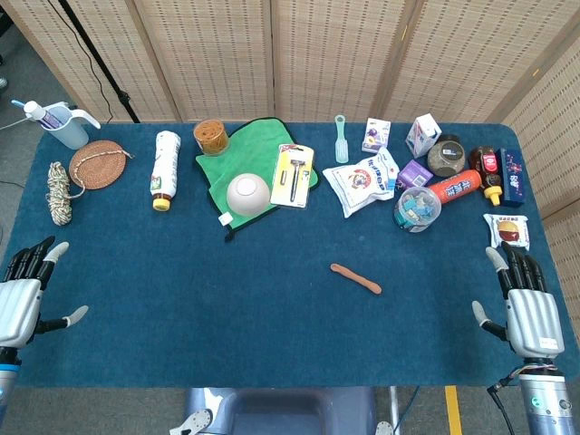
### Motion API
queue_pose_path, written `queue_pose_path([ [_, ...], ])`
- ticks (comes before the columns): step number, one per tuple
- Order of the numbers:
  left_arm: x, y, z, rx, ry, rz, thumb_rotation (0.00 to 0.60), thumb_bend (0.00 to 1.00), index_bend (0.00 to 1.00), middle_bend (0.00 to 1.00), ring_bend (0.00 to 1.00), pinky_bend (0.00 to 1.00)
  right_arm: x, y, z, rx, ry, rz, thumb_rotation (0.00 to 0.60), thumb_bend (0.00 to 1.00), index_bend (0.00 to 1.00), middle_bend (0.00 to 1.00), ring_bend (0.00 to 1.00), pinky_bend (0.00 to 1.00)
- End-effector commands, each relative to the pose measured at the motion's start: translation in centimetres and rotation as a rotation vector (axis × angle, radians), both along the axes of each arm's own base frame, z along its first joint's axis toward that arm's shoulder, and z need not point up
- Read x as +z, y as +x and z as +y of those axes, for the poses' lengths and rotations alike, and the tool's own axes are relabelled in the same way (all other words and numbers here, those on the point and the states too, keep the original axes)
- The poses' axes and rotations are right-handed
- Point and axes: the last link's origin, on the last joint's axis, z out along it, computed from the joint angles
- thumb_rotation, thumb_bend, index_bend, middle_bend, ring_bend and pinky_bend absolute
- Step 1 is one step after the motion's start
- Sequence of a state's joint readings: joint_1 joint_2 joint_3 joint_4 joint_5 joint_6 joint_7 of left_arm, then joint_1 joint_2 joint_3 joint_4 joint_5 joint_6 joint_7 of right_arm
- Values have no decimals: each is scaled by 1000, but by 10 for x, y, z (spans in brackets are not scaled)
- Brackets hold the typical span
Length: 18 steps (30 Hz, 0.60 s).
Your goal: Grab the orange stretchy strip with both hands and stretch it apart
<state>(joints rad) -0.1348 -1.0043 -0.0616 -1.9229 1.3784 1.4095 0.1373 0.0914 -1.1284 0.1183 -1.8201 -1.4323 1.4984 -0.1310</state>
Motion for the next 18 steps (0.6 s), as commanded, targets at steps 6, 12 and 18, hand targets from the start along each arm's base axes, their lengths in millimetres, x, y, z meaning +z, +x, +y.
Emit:
queue_pose_path([
  [6, -1, 1, -1, -4, -3, -2, 490, 139, 0, 0, 0, 0, -2, -2, 0, -4, 5, -3, 600, 343, 76, 6, 0, 0],
  [12, 1, 1, -3, -2, 3, -4, 490, 139, 0, 0, 0, 0, -1, -2, 0, 2, 4, -5, 600, 342, 76, 6, 0, 0],
  [18, 3, 3, -4, -7, 1, -11, 489, 139, 0, 0, 0, 0, 0, -2, -1, 7, 3, -20, 600, 342, 83, 17, 6, 0],
])
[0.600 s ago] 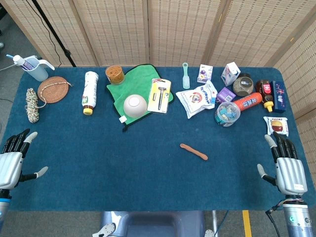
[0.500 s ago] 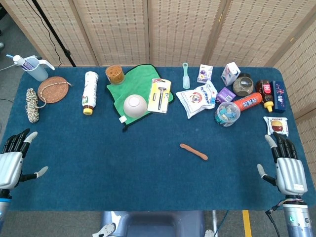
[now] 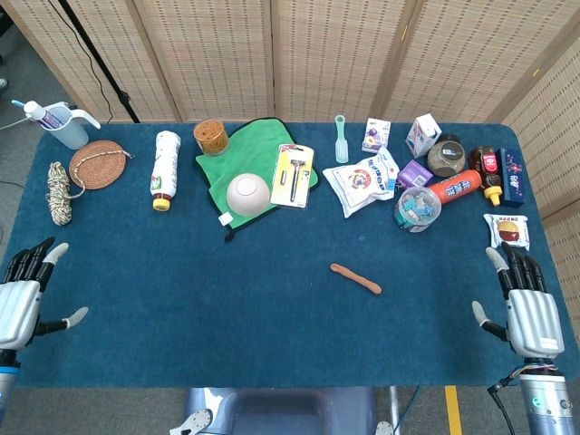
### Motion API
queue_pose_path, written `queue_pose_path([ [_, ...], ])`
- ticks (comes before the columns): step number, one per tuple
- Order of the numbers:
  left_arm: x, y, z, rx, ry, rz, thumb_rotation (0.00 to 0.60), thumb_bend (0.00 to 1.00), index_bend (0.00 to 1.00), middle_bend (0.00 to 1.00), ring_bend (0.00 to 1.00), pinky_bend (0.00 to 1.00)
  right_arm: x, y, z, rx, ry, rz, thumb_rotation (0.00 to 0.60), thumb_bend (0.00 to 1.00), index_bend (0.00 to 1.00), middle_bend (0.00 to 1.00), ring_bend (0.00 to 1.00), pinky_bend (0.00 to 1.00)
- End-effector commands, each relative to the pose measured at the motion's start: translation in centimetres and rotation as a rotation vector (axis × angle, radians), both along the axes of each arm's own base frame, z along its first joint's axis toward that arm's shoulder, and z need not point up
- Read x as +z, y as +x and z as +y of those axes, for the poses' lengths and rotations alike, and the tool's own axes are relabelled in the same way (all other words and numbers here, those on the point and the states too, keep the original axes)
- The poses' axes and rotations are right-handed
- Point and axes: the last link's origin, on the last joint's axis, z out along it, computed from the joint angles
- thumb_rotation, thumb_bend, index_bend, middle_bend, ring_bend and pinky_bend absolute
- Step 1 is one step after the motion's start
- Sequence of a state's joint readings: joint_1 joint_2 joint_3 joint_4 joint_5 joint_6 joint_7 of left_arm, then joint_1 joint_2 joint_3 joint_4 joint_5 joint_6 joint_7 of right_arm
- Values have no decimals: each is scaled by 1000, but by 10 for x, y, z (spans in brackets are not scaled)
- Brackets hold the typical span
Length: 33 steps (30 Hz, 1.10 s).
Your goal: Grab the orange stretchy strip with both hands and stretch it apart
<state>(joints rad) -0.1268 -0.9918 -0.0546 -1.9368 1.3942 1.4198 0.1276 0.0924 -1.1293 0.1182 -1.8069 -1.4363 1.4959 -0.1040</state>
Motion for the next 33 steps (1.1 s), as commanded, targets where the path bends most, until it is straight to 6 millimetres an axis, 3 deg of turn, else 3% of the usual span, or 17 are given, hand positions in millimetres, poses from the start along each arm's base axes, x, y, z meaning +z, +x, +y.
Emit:
queue_pose_path([
  [1, 1, 1, 0, -2, 0, -5, 489, 139, 0, 0, 0, 0, 0, 0, 0, 3, 3, -9, 600, 342, 86, 19, 7, 0],
  [5, 3, 3, 1, -9, 7, -15, 490, 139, 3, 0, 0, 0, 1, -1, -1, 9, 3, -17, 600, 342, 135, 32, 19, 0],
  [15, 6, 8, 4, -42, 43, -39, 489, 139, 159, 57, 19, 0, 2, -1, -11, 39, 18, -52, 600, 342, 267, 79, 42, 17],
  [19, 9, 12, 4, -51, 50, -52, 491, 139, 165, 60, 20, 0, 0, 4, -20, 63, 50, -66, 600, 341, 331, 80, 37, 16],
  [33, 15, 21, 8, -64, 24, -47, 489, 139, 175, 60, 20, 0, -23, 29, -53, 144, 233, -188, 600, 342, 381, 100, 30, 0],
])
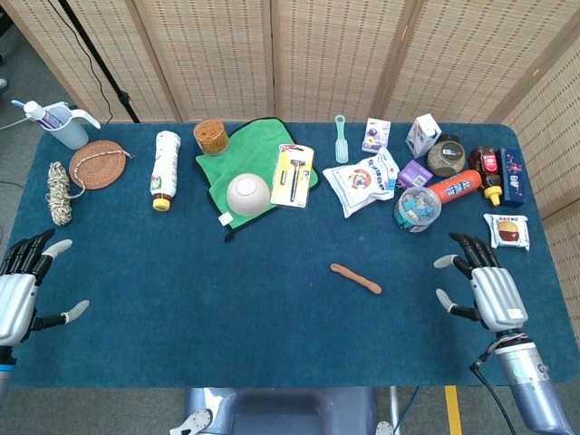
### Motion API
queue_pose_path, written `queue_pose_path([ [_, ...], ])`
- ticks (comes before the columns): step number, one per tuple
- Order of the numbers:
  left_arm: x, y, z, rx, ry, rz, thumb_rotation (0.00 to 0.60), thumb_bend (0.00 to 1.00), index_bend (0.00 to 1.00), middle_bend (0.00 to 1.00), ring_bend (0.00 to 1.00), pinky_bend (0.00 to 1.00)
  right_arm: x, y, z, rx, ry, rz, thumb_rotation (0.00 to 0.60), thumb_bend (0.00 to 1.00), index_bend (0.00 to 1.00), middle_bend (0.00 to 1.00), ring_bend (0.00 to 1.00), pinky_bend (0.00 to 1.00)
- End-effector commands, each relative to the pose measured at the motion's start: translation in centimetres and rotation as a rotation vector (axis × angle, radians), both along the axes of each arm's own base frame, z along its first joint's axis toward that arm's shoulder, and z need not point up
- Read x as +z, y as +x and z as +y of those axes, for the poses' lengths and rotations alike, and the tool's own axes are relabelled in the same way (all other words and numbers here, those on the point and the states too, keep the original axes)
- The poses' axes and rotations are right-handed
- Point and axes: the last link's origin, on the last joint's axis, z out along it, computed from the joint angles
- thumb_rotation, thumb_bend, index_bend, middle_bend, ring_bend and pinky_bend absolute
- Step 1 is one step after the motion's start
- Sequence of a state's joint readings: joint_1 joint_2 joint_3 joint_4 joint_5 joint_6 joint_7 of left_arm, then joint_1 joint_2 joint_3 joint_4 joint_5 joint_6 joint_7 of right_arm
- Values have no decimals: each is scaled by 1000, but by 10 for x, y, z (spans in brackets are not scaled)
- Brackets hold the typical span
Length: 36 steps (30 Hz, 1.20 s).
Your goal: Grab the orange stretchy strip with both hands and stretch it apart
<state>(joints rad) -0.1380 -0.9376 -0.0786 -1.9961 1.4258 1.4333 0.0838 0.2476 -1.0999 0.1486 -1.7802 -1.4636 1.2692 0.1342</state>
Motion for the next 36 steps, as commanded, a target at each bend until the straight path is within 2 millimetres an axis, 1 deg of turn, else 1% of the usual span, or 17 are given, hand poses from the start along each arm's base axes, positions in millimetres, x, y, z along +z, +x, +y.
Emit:
queue_pose_path([
  [1, 0, 3, 3, -7, -1, 3, 489, 139, 175, 60, 20, 0, -8, 6, -10, 16, 45, -26, 600, 342, 382, 101, 30, 0],
  [7, -1, 7, 8, -13, -9, 11, 491, 139, 175, 60, 20, 0, -25, 14, -22, 37, 99, -24, 600, 342, 403, 118, 24, 0],
  [14, -5, 9, 15, -8, -15, 10, 490, 139, 175, 60, 20, 0, -50, 22, -32, 52, 172, -3, 600, 342, 420, 125, 22, 0],
  [26, -4, 5, 25, 7, -19, 10, 491, 139, 174, 60, 20, 0, -86, 35, -46, 71, 250, 39, 600, 341, 424, 151, 22, 0],
  [36, 0, 0, 24, 29, -22, 13, 489, 140, 175, 60, 15, 0, -109, 36, -53, 46, 278, 66, 600, 342, 415, 151, 21, 0],
])
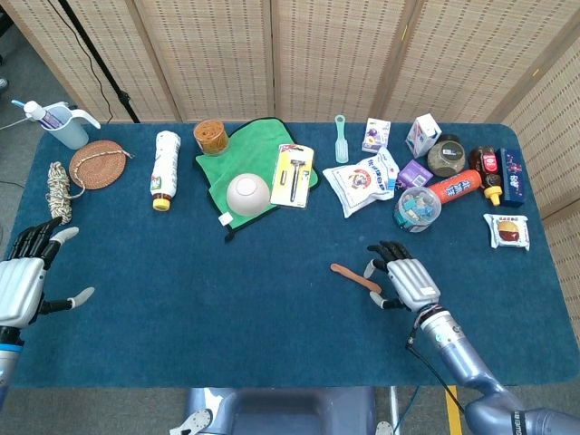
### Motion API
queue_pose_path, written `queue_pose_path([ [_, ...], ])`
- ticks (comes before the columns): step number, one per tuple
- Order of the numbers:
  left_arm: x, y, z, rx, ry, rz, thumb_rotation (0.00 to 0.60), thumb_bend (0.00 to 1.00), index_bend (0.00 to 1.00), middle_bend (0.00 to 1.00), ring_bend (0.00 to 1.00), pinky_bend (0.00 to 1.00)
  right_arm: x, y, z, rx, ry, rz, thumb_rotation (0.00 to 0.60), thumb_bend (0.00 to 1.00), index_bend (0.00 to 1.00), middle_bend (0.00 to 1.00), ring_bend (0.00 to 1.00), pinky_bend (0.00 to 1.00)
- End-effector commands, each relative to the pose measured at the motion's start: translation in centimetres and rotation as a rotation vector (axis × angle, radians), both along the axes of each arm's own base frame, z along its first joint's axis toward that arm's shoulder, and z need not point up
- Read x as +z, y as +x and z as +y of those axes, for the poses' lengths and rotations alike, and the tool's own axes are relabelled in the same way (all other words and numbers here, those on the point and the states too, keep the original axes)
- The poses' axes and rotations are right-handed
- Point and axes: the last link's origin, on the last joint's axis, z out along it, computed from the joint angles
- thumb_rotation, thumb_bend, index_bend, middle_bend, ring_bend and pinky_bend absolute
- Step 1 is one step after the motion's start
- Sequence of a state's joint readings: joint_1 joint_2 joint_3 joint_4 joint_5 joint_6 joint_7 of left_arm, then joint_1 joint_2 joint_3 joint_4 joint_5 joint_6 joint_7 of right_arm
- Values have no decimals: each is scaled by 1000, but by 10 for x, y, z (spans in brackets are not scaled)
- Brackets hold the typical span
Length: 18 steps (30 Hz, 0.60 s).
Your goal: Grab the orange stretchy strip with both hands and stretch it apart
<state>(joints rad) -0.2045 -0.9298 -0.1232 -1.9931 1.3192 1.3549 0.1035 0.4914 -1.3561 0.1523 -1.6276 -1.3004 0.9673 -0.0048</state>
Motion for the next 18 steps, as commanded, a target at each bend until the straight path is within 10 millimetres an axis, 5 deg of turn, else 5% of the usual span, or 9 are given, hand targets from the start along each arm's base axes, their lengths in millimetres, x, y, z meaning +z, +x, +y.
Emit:
queue_pose_path([
  [1, 1, -2, -1, 6, -4, 2, 489, 139, 175, 60, 15, 0, -7, 0, -2, -2, 3, 14, 600, 342, 414, 151, 21, 0],
  [18, 4, -8, -4, 22, -5, -1, 488, 140, 175, 60, 15, 0, -39, -11, -7, -44, 11, 85, 600, 341, 414, 151, 12, 0],
])
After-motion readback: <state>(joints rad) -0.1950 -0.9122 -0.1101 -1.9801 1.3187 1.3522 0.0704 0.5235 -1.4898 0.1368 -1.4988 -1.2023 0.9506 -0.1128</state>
